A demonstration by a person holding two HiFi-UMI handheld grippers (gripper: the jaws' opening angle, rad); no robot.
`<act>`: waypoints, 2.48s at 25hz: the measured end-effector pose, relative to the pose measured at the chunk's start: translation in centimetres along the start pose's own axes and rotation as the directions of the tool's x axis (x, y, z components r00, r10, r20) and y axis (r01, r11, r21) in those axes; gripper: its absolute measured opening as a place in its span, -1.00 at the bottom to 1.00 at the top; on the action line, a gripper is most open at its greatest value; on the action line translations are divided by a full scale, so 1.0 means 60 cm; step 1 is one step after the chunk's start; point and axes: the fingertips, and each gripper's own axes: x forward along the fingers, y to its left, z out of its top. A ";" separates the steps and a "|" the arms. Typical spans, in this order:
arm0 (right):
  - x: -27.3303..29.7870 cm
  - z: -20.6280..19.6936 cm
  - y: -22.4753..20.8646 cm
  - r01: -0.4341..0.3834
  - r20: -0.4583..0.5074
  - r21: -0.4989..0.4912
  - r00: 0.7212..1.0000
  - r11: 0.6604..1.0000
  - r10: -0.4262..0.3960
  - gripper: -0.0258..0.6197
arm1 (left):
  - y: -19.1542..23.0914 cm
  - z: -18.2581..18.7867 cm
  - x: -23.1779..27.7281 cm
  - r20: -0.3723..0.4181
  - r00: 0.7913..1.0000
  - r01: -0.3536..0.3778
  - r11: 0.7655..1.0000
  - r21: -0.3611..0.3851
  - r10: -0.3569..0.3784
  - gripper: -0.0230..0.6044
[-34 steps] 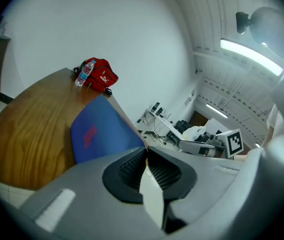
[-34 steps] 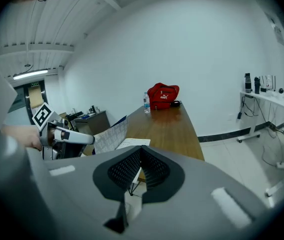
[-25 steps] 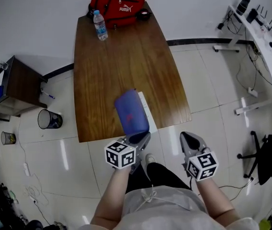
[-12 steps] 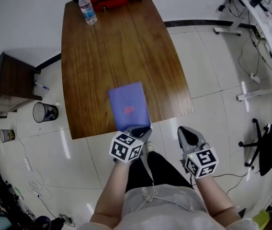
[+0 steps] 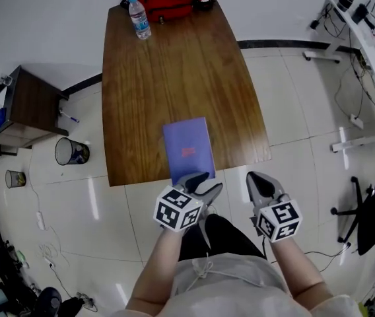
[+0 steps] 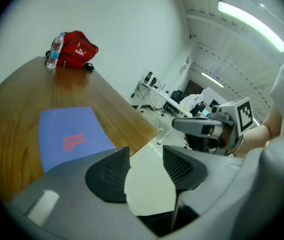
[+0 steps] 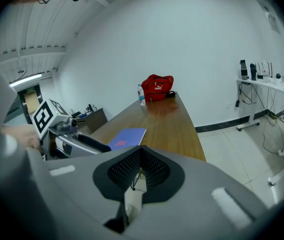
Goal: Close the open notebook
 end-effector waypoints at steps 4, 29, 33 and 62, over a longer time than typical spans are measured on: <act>-0.005 0.035 0.024 -0.027 0.047 -0.021 0.998 0.999 0.028 -0.90 | -0.007 0.070 -0.102 0.187 0.976 -0.127 0.990 0.057 0.114 -0.38; -0.251 -0.048 0.340 -0.046 0.206 -0.188 0.975 0.981 0.085 -0.90 | -0.184 -0.119 -0.564 0.666 0.685 -0.466 0.880 0.087 0.297 -0.91; -0.318 -0.077 0.406 -0.023 0.229 -0.220 0.971 0.975 0.075 -0.90 | -0.232 -0.171 -0.615 0.693 0.666 -0.456 0.886 0.087 0.275 -0.91; -0.531 -0.132 0.462 -0.081 0.295 -0.326 0.938 0.942 0.183 -0.90 | -0.454 -0.255 -0.595 0.693 0.671 -0.489 0.860 0.148 0.262 -0.91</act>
